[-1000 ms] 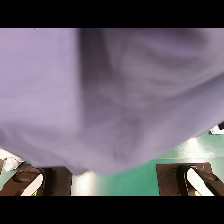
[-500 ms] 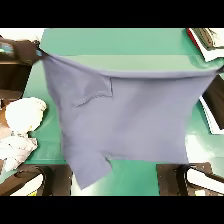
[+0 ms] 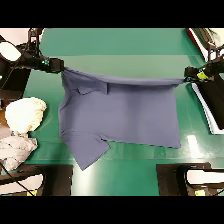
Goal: Fold the shirts.
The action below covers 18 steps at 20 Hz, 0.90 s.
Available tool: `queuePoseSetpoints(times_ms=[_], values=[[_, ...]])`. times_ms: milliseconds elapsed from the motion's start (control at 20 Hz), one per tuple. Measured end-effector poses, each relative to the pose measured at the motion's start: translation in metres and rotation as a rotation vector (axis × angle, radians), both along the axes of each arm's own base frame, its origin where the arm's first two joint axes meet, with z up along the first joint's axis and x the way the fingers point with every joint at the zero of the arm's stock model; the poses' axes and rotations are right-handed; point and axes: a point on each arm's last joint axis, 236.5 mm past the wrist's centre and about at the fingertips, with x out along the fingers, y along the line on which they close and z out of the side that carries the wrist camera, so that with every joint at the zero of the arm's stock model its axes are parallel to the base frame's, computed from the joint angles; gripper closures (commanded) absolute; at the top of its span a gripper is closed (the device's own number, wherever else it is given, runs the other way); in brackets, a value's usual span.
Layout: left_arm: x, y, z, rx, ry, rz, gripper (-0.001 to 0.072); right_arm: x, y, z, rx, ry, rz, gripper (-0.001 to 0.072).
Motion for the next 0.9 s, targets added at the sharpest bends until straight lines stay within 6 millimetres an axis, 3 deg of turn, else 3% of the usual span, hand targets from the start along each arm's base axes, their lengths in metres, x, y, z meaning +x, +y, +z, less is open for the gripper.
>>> queuePoseSetpoints(times_ms=[150, 350, 600, 900], values=[[0.001, 0.017, -0.014, 0.096, 0.017, 0.002, 0.0678, 0.000, -0.005, -0.007, 0.002, 0.009, -0.011, 0.0701], [-0.015, 0.035, -0.043, 0.195, 0.113, -0.011, 0.0678, -0.021, -0.003, -0.024, -0.004, 0.091, 0.000, 0.0701], [-0.041, 0.044, -0.083, 0.243, 0.238, -0.027, 0.0677, -0.052, 0.012, -0.055, -0.012, 0.164, 0.030, 0.0701], [-0.067, 0.047, -0.102, 0.259, 0.350, -0.045, 0.0677, -0.081, 0.036, -0.081, -0.012, 0.228, 0.081, 0.0698]])
